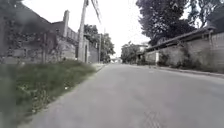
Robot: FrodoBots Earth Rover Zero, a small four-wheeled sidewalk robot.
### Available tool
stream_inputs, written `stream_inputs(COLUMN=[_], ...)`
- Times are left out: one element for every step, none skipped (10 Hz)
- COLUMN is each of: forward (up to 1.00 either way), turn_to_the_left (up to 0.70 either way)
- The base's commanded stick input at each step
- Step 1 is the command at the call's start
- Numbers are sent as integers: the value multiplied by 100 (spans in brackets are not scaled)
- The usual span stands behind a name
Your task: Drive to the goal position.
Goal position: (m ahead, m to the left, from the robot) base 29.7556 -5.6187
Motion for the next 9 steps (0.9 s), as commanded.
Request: stream_inputs(forward=[100,100,100,100,100,100,100,100,100], turn_to_the_left=[0,0,0,0,0,0,0,0,0])
